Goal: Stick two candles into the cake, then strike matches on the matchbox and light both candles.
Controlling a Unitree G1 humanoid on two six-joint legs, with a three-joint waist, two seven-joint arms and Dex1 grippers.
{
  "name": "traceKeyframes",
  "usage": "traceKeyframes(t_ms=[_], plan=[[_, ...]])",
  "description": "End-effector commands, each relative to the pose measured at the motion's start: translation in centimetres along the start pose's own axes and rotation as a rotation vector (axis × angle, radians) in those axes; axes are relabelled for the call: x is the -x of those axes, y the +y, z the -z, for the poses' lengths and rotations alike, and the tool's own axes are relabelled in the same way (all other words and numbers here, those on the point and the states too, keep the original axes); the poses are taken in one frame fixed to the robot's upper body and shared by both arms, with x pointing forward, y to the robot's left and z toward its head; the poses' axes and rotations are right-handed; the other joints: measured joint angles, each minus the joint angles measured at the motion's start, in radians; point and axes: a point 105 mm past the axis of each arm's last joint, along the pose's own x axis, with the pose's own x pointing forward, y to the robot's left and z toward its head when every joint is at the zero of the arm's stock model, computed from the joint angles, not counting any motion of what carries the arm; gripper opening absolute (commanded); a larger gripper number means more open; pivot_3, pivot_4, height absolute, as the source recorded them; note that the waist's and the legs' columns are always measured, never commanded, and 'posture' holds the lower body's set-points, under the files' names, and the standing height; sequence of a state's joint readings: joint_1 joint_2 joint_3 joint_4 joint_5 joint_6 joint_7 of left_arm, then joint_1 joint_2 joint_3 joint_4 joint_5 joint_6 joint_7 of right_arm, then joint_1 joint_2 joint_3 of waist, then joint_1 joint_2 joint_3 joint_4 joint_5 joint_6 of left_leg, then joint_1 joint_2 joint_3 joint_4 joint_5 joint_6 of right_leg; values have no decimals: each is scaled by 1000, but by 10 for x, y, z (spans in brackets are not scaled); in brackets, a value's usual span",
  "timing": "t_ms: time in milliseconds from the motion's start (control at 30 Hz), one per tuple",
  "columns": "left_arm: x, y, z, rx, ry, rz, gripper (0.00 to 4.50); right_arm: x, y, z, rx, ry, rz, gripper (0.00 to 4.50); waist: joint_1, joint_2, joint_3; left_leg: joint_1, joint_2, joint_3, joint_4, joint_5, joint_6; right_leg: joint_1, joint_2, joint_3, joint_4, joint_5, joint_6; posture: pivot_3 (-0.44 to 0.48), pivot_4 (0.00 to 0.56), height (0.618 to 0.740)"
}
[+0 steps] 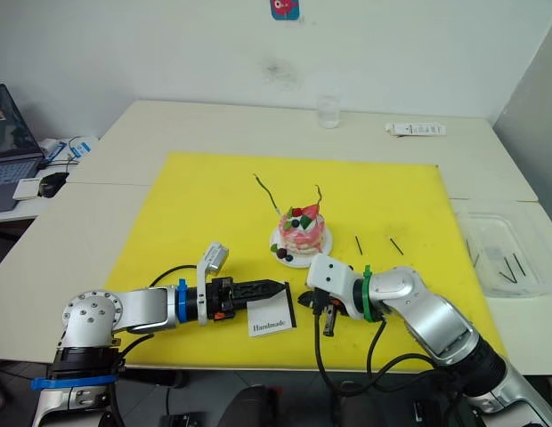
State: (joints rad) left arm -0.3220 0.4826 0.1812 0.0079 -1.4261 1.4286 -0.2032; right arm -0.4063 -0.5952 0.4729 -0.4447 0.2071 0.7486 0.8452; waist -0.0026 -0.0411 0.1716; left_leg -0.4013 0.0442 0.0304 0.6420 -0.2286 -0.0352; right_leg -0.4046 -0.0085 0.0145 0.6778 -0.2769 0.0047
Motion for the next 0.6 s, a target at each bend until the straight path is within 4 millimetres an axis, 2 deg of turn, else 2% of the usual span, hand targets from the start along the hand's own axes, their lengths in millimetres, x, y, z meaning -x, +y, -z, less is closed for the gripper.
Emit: traceKeyframes(t_ms=[33, 167, 333, 600], plan=[[-5, 17, 7, 25, 12, -78, 2883, 2, 4, -6, 33, -19, -1, 0, 0, 0, 0, 0, 0, 0, 0, 0, 0, 0, 0, 0, 0, 0, 0, 0, 150, 740], [-6, 22, 8, 25, 10, -104, 1517, 2, 4, -6, 34, -18, -3, 0, 0, 0, 0, -1, -1, 1, -1, 0, 0, 0, -1, 0, -2, 0, 0, 0, 150, 740], [-6, 22, 8, 17, 7, -104, 36, 4, 0, -5, 33, -17, 18, 0, 0, 0, 0, 0, 0, 0, -1, 0, 0, 0, 0, 0, -2, 0, 0, 0, 150, 740], [-2, 18, 7, 3, 11, -79, 13, 1, -12, -2, 28, -14, 81, 0, 0, 0, 0, 0, 0, 0, -1, 0, 0, 0, 0, 0, -2, 0, 0, 0, 150, 740]])
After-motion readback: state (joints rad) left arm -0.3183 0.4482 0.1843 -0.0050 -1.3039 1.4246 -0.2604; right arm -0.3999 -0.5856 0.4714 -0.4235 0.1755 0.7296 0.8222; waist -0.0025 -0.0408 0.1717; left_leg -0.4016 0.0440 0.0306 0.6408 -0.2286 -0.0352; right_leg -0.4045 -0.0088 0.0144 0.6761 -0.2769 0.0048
